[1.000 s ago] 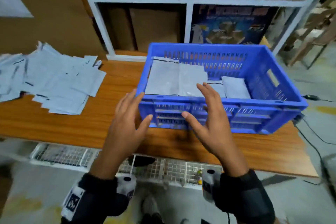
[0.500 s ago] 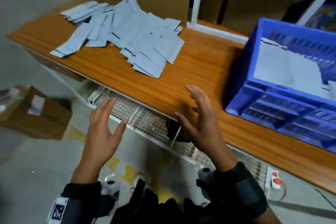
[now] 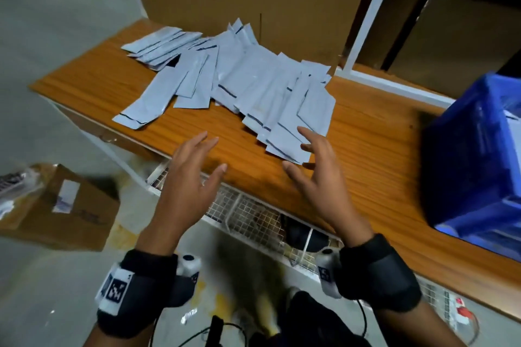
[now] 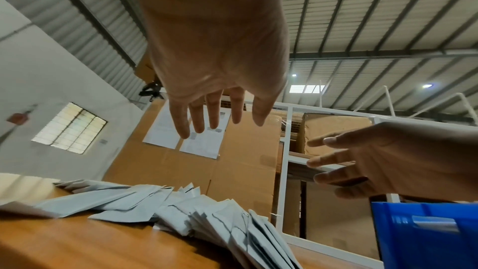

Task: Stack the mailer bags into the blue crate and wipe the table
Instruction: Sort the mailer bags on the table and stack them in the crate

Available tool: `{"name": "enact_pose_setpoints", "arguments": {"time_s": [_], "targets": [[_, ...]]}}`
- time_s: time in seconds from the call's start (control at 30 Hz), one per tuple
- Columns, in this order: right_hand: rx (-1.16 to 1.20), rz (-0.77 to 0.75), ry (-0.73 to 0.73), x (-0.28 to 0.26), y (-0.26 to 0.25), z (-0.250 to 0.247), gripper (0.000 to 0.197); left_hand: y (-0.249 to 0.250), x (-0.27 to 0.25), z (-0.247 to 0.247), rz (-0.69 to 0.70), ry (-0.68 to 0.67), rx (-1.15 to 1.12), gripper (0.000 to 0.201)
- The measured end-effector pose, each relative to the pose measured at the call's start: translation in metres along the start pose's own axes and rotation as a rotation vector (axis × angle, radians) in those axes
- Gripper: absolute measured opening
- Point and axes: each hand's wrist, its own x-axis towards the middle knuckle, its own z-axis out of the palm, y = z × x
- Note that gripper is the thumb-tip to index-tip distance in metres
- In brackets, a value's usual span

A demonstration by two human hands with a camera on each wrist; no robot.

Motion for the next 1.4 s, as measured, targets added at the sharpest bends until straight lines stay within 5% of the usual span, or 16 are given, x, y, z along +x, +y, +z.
{"name": "enact_pose_setpoints", "arguments": {"time_s": [0.23,0.5,0.63,0.77,0.9,1.07,1.2,1.4], "targets": [[0.039,0.191,0.166,0.067,0.029,-0.011,0.066,0.016,0.105,0.027,0.090,-0.076,-0.062,0.042],[-0.091,0.446,0.156,0.155,0.089,-0.020,0.050,0.039,0.223,0.099,-0.119,-0.199,-0.167,0.010],[-0.160,0.587,0.040,0.189,0.126,-0.009,0.044,0.032,0.266,0.153,-0.300,-0.398,-0.174,0.035],[-0.151,0.730,-0.056,0.201,0.149,0.010,0.048,0.025,0.279,0.182,-0.242,-0.534,0.045,0.043],[-0.183,0.735,0.029,0.201,0.152,0.018,0.054,0.012,0.290,0.188,-0.192,-0.555,-0.017,0.037],[-0.319,0.745,-0.038,0.209,0.133,0.027,0.074,-0.007,0.300,0.179,-0.157,-0.521,-0.181,0.038],[-0.438,0.826,-0.002,0.220,0.125,0.040,0.055,-0.014,0.308,0.154,-0.113,-0.472,-0.273,0.037],[-0.361,0.873,0.356,0.219,0.111,0.043,0.034,-0.029,0.325,0.113,-0.064,-0.452,-0.506,0.017]]}}
